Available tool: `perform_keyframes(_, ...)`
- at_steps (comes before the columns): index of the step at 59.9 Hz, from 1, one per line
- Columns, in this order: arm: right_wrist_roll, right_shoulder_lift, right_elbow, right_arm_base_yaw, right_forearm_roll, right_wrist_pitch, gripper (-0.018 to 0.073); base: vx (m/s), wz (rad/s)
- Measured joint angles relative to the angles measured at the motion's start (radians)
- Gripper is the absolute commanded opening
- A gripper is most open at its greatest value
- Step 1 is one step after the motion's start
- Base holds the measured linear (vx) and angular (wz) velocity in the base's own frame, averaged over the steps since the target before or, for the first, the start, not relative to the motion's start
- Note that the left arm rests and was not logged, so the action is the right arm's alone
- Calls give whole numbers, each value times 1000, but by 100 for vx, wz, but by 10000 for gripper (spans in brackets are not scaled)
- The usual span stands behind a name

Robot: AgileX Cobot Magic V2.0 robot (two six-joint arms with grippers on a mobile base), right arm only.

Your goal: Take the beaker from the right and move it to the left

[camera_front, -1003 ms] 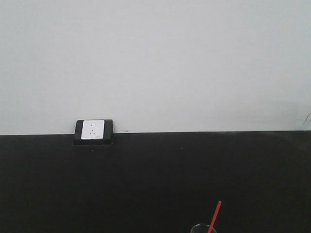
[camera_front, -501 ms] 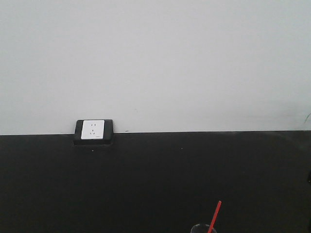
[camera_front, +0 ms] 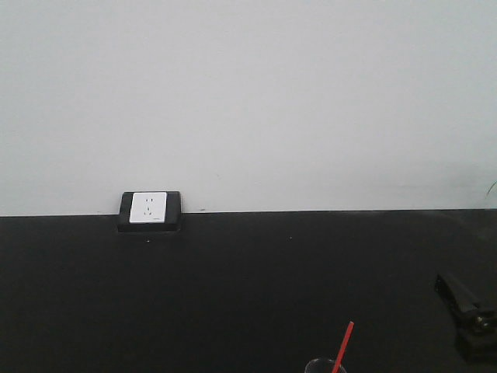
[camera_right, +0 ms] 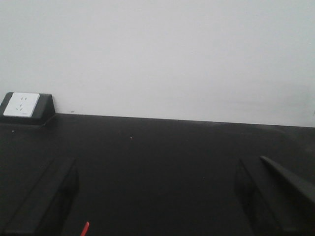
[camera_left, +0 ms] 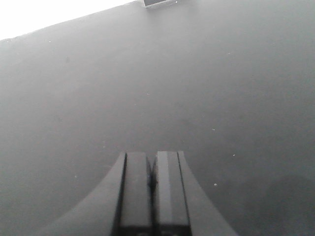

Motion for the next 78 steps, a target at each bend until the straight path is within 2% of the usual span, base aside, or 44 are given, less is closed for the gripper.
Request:
perform_keyframes(6, 38, 51, 0, 0, -20, -80, 660, 0, 0)
perform_keyframes(10, 68, 98, 0, 0, -75, -132, 643, 0, 0)
perform_keyframes(14, 116, 160, 3, 0, -156, -200, 629, 0, 0)
perform_keyframes(19, 206, 242, 41, 0, -303, -330, 607, 0, 0)
perform_keyframes(27, 319, 396, 167, 0, -478, -558, 576, 0, 0)
perform_keyframes(31, 328, 474, 228, 0, -515, -639, 572, 0, 0)
perform_keyframes(40, 323, 655, 302, 0, -532, -790, 572, 0, 0)
perform_keyframes(47, 322, 787, 288, 0, -540, -825, 572, 0, 0)
perform_keyframes(54, 321, 885, 236, 0, -587, -832, 572, 0, 0)
perform_keyframes(61, 326, 949, 161, 0, -640, -836, 572, 0, 0)
perform_keyframes(78, 372, 1054, -1, 0, -689, -844, 572, 0, 0)
